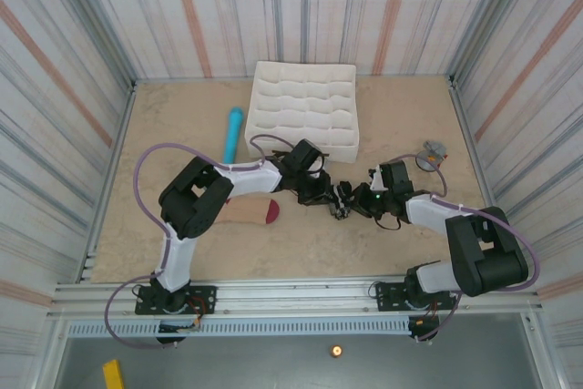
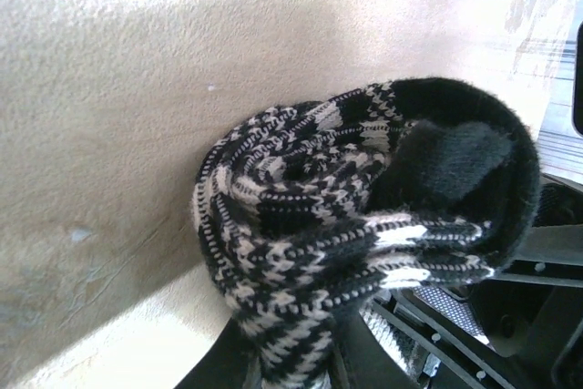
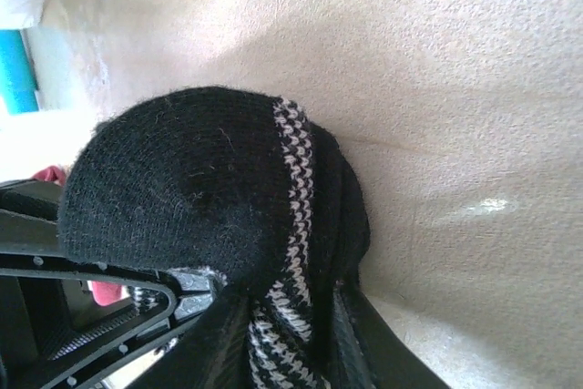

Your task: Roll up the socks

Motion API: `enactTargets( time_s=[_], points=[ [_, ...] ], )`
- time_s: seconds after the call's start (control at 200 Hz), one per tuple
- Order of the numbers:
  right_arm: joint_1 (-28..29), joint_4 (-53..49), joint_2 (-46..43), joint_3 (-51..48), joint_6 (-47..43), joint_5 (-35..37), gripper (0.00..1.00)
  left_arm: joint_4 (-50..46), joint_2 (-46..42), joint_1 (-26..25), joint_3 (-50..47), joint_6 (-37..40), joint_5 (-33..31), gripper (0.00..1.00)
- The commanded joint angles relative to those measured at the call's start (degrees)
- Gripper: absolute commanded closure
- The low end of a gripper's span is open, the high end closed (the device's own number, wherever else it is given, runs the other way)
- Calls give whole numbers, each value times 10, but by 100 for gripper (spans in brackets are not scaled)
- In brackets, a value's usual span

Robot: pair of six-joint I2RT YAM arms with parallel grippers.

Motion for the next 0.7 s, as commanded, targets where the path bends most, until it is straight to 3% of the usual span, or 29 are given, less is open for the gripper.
enactTargets(
  time_s=[0.0, 0.356, 0.581, 0.691],
  points=[
    [5, -66, 10, -6, 9, 22, 65, -69, 6, 7, 4, 15, -25, 100],
    [4, -36, 19, -14, 58, -22, 40, -75, 21, 7, 11, 15, -19, 100],
    [6, -20, 22, -22, 60, -25, 42, -72, 23, 7, 10, 14, -17, 100],
    [13, -26, 35, -21, 53, -7, 49, -70, 25, 6, 10, 13, -16, 100]
  ],
)
